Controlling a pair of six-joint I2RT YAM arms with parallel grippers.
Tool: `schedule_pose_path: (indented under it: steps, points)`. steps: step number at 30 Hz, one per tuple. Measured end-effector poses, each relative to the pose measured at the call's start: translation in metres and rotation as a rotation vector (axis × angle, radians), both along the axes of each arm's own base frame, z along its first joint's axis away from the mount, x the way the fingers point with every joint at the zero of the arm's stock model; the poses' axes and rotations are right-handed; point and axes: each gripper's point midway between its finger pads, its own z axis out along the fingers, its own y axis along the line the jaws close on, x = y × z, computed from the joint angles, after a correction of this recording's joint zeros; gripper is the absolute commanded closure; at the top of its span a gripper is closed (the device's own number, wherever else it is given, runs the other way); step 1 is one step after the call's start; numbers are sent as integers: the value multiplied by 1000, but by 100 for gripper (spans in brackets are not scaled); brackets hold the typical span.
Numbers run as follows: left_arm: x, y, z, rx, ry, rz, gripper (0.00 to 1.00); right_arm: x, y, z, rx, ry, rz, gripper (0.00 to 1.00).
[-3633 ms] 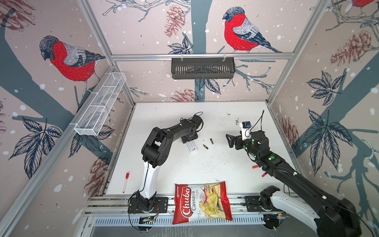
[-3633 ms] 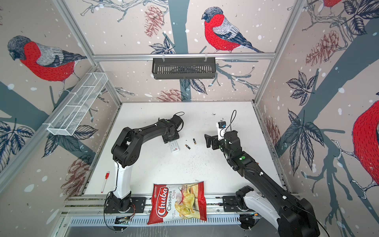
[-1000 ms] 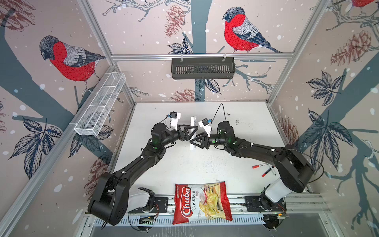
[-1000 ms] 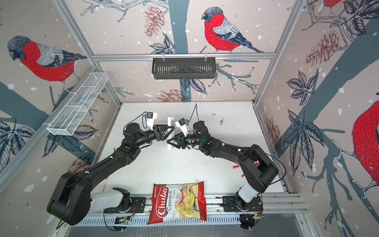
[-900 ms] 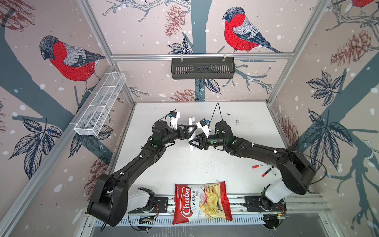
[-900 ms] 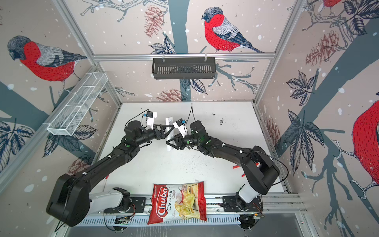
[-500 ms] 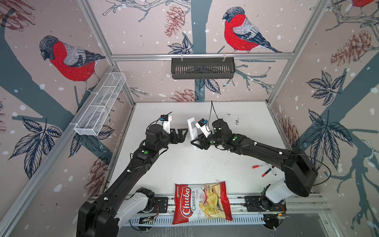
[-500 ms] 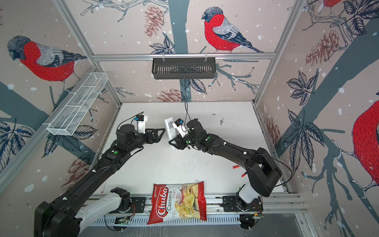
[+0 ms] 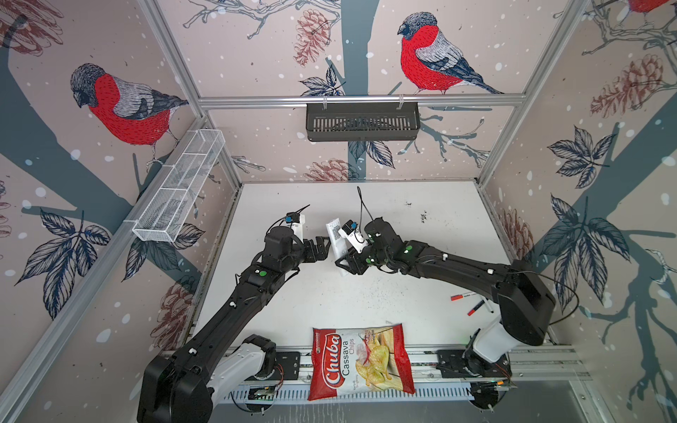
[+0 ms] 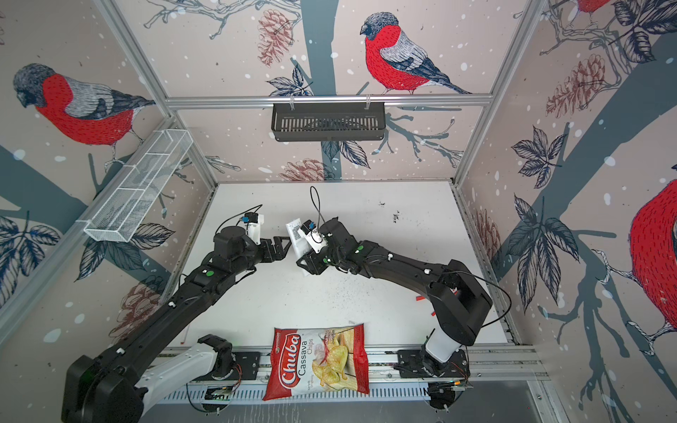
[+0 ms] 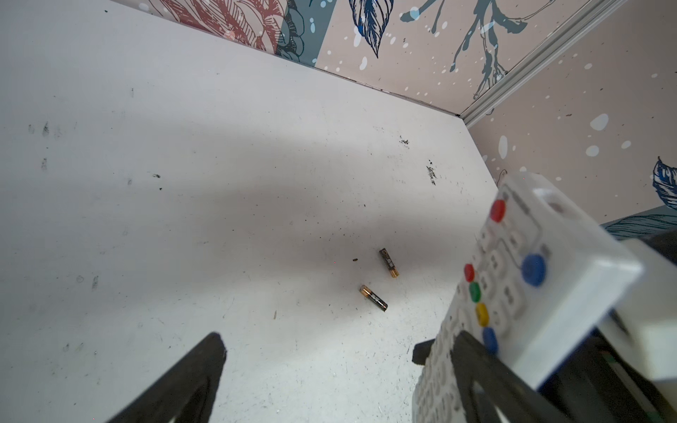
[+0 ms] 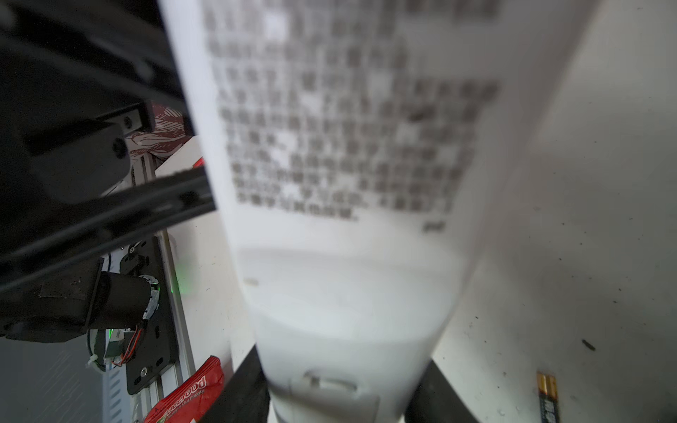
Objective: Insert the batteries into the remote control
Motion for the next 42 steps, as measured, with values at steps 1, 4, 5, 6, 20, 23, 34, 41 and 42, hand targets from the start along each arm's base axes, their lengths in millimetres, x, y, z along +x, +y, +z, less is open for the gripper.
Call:
schedule_pose_path:
  steps: [1, 4, 5, 6, 20, 23, 34, 41, 42]
  points:
    - [1, -1, -3, 3, 8, -3, 3, -1, 1, -3, -10, 2, -4, 73]
    - [4, -1, -10, 14, 22, -3, 3, -3, 5, -13, -37, 11, -5, 74]
    - [4, 0, -10, 18, 23, 4, 3, -3, 6, -15, -44, 11, -8, 74]
    - [5, 1, -11, 21, 20, 11, 3, -1, 7, -15, -48, 7, -13, 74]
    - [1, -4, 5, -32, -27, -14, 4, 19, 0, -23, -95, 16, -91, 74]
    - [-3, -10, 9, -52, -34, -49, 4, 19, -1, -25, -101, 21, -91, 74]
    - [-2, -20, 4, -75, -32, -101, 24, 7, 7, -14, -87, 7, -55, 74]
    - [3, -25, 9, -96, -53, -118, 49, -3, 9, -3, -85, -26, -29, 74]
    - [4, -26, 10, -99, -58, -119, 49, -5, 9, -2, -83, -29, -28, 74]
